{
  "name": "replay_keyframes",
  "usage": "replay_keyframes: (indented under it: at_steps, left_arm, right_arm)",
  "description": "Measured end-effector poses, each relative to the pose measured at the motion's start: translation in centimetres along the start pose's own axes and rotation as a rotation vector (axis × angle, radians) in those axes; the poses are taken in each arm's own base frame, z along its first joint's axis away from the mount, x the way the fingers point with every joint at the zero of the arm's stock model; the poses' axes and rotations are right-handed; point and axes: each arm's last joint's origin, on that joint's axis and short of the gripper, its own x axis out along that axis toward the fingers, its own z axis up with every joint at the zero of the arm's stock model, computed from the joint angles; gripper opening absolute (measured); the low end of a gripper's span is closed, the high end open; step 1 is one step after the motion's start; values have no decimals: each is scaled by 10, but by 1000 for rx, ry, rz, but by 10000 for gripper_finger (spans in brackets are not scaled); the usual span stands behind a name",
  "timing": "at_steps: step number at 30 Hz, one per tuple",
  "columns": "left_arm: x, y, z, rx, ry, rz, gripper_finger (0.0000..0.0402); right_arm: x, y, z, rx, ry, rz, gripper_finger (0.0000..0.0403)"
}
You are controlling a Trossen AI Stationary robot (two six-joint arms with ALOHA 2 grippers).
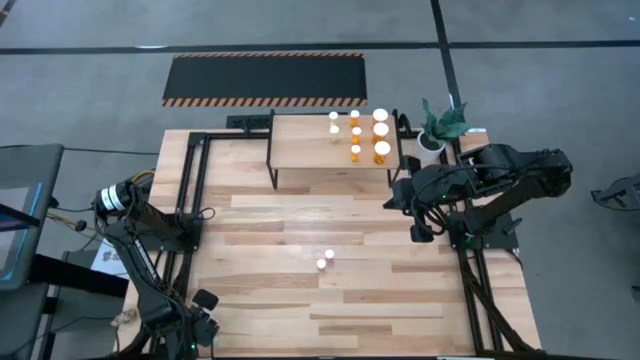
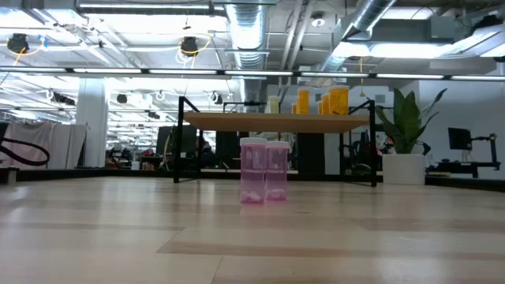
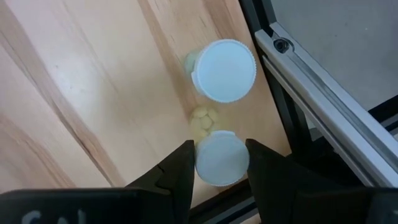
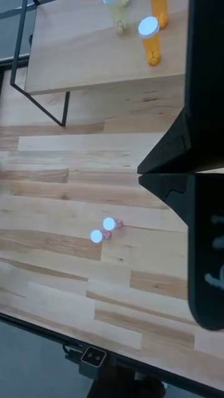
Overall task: Pick and place medicine bottles onto shelf by color
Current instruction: Put the small yellow pill bottle on the shelf aligned with the other small yellow pill bottles
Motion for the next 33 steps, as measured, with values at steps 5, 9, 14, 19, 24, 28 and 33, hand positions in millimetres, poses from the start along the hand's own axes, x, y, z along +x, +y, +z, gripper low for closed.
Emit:
replay_keyframes:
  at_steps: [5,9,14,19,24,28,33]
  left_arm:
    - [-1,0,-1,-1,4,3,123]
    - [-10,6,-4,-30,12,26,123]
    - [-29,17,-5,-67,-19,44,121]
    - [-57,38,-6,-169,-52,42,112]
    - [-90,67,-10,-331,-138,53,109]
    - [-115,94,-10,-481,-266,47,109]
    - [-138,130,-7,-626,-372,53,110]
  right_arm:
    - [0,0,0,-1,5,0,11]
    - [0,0,0,-13,5,0,11]
    - [0,0,0,-28,5,0,11]
    - [-1,0,-1,-27,1,0,11]
    - [-9,-4,-3,-16,-17,-3,11]
    - [-16,-8,-6,2,-31,-10,11]
    - [-21,-9,-8,5,-41,-11,11]
